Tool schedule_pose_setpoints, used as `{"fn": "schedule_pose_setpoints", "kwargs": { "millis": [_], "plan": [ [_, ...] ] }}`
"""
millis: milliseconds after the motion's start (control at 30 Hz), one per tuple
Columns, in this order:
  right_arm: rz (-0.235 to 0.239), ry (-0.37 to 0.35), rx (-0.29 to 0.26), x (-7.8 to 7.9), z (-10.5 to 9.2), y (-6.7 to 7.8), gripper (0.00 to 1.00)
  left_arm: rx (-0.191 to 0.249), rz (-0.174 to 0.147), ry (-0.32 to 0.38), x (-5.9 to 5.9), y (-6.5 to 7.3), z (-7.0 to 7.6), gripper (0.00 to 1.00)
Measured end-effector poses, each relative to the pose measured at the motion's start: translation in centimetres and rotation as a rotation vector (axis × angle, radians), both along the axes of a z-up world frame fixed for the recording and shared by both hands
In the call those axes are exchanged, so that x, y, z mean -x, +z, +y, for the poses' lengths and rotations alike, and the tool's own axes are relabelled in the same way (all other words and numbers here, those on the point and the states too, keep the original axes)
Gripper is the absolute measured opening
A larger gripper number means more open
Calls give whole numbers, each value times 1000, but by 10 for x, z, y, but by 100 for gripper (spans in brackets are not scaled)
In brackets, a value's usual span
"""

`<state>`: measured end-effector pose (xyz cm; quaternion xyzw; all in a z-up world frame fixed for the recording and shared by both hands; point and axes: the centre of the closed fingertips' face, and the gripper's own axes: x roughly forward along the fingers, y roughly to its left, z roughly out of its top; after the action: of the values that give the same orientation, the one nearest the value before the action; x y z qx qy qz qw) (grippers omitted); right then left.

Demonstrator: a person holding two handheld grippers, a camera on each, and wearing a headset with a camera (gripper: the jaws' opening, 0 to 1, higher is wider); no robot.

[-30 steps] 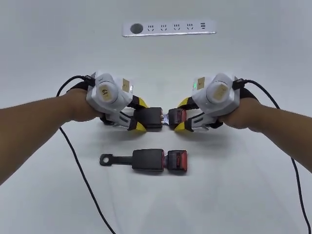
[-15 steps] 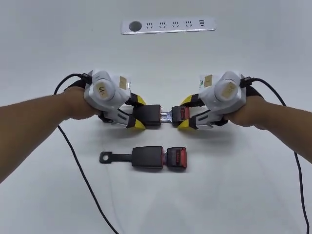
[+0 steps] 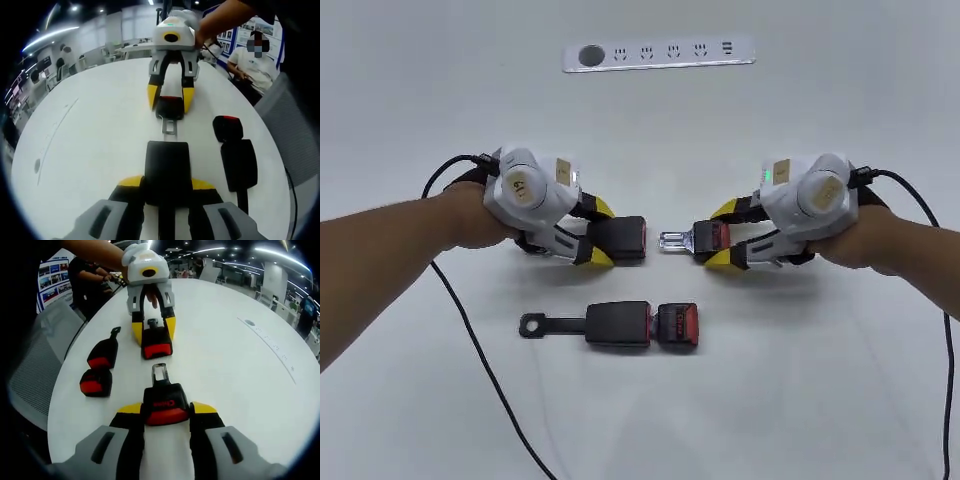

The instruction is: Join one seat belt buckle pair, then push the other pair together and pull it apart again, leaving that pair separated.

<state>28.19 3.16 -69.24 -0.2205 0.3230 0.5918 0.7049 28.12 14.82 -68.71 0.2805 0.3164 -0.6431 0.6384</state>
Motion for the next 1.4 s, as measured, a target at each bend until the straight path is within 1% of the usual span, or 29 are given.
{"fn": "schedule_pose_setpoints", "kwargs": {
  "millis": [100,300,567,667,867,1000,1400],
  "plan": [
    [0,-6,0,3,-6,2,34,0,0,0,0,0,0,34],
    [1,-16,-3,3,-23,4,34,3,1,-4,1,0,1,34],
    [-2,-38,-12,8,-36,8,34,3,6,-8,1,0,1,34],
    [-2,-44,-17,6,-41,9,34,5,8,-7,1,0,1,34],
    [-7,-43,-15,9,-50,10,34,4,10,-10,2,1,0,34],
    [-10,-46,-12,9,-54,9,34,4,13,-7,2,1,-1,34],
    [-7,-56,6,7,-78,5,35,-10,19,-4,2,1,-2,34]
  ]
}}
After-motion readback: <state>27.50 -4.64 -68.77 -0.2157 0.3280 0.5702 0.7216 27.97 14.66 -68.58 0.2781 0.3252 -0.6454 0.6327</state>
